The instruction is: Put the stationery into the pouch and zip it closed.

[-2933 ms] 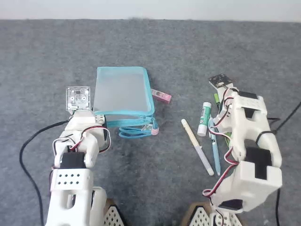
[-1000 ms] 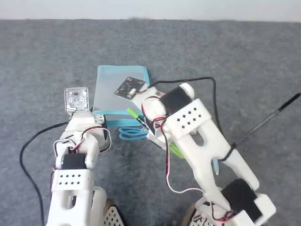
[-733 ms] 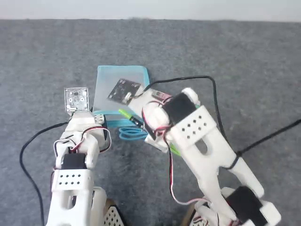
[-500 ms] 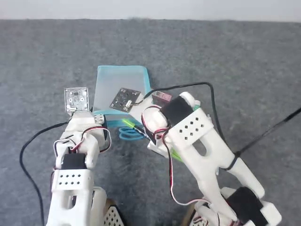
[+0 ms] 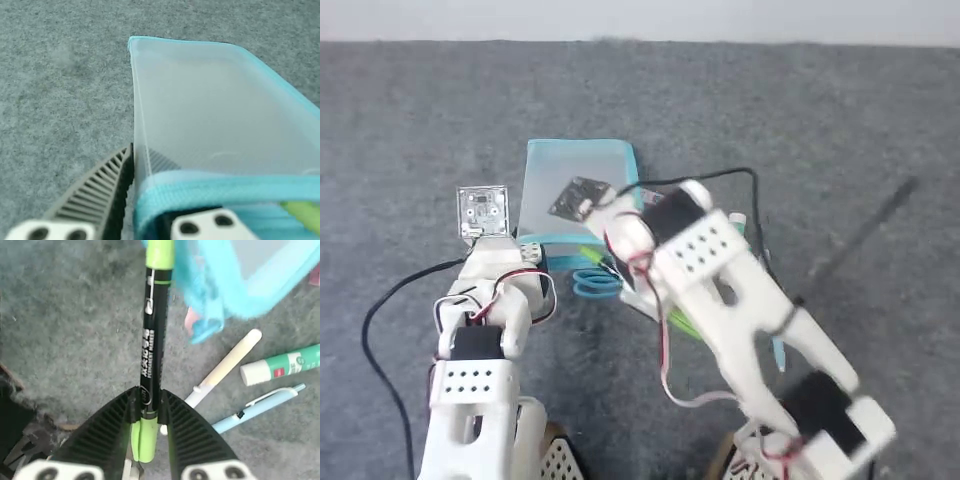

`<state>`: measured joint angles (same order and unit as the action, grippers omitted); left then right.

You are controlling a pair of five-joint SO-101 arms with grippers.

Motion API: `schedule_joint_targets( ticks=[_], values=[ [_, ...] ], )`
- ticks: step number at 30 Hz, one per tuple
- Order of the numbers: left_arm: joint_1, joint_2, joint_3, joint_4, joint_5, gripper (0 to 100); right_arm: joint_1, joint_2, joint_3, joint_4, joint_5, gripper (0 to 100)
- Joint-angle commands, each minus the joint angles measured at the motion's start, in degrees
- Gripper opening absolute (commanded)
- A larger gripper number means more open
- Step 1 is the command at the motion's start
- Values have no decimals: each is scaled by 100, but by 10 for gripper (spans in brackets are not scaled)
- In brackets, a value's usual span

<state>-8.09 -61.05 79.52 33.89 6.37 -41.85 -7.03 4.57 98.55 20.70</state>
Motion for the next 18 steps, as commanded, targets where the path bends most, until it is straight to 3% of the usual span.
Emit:
schedule_joint_targets(
  ticks=[1,11,18],
  values=[
    [-18,-70,-66,-185,123,12,-22,725,-1169,31,-105,6],
    [774,-88,-57,53,-158,12,207,2132,-3578,259,-563,6],
    [818,-88,-66,35,-185,12,277,2615,-4686,180,-862,8]
  ],
)
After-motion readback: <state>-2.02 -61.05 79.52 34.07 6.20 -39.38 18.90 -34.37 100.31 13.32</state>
